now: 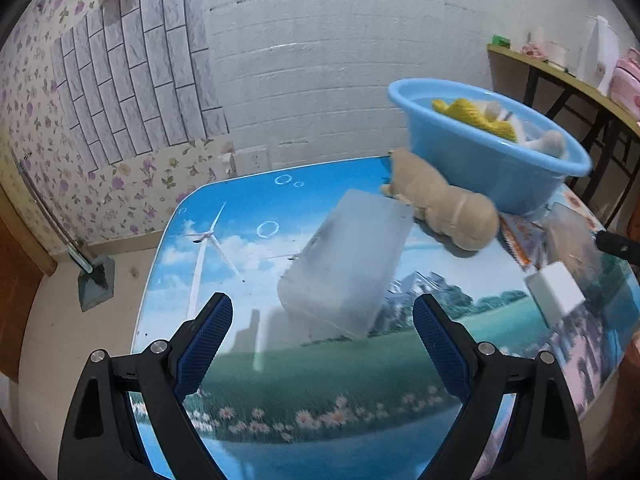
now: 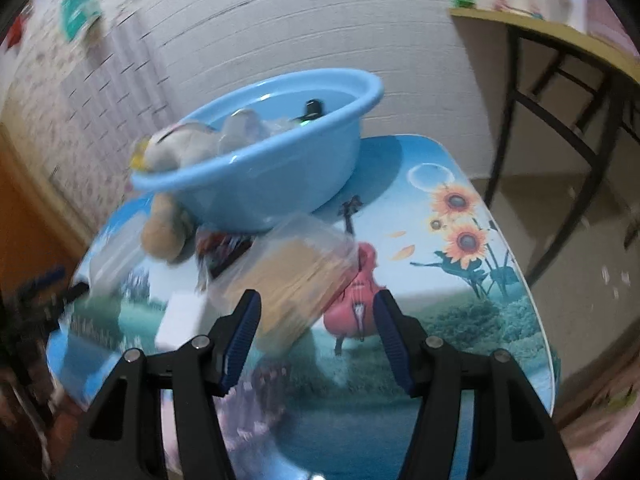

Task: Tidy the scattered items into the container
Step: 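Grasp the translucent white case with the left tool while the right tool approaches the toothpick box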

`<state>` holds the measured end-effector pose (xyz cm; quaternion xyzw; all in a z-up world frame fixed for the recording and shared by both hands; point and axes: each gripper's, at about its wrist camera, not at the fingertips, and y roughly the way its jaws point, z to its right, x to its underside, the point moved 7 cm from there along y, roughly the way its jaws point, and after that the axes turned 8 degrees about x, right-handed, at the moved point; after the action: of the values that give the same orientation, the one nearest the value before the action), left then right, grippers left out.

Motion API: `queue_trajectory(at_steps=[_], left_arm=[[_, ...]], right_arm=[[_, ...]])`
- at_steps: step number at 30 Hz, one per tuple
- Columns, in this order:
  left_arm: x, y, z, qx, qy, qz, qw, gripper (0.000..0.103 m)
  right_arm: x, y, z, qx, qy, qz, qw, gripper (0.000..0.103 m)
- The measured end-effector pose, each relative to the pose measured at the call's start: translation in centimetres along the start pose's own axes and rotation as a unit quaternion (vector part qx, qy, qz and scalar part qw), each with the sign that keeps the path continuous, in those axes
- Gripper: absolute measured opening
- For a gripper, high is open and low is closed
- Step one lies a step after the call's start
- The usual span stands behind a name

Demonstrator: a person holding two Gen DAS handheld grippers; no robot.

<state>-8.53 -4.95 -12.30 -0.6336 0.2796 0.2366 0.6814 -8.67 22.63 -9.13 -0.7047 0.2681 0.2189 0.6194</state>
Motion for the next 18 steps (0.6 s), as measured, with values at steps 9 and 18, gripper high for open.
queue_trajectory(at_steps=[9,18], left_arm=[[-1.1,2.2,0.3,0.012,0.021,-0.012,0.9996,0.092],[-1.1,5.4,0.0,0.026,0.021,-0.052,0.9981,0.092]], right_arm=[[-0.1,1.6,-2.8,0.002,0.007,-0.030,1.000,0.087],[0.4,3.6,-3.7,0.019,-0.007,-0.050,0.999,0.088]])
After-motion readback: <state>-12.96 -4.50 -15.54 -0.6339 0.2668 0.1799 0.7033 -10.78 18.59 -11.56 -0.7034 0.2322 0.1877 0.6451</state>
